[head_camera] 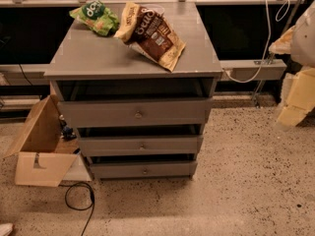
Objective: Open middle drawer
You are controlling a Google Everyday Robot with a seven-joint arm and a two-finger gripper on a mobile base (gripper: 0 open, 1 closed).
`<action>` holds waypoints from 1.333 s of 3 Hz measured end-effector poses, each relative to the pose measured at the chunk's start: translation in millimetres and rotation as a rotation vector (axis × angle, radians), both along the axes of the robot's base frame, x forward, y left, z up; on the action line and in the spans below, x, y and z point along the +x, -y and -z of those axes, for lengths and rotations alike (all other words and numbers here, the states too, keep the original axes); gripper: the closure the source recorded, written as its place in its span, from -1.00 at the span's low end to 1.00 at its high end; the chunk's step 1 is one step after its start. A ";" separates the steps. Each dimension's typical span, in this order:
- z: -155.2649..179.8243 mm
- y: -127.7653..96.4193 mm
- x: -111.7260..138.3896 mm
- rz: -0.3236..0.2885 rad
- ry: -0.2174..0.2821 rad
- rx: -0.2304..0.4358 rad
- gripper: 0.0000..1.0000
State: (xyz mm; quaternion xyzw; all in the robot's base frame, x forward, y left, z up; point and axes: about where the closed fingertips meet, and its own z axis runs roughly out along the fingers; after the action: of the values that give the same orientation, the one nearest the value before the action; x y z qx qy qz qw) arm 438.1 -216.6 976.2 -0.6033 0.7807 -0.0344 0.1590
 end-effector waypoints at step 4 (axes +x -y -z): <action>246.1 -47.6 -22.2 -0.169 -0.102 0.305 -1.00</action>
Offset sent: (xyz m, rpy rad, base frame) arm -0.0208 0.0017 -0.1261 0.1044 0.0862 0.1206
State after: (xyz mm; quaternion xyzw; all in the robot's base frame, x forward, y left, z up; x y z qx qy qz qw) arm 415.9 -169.0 730.1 -0.6368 0.7303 0.1284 0.2111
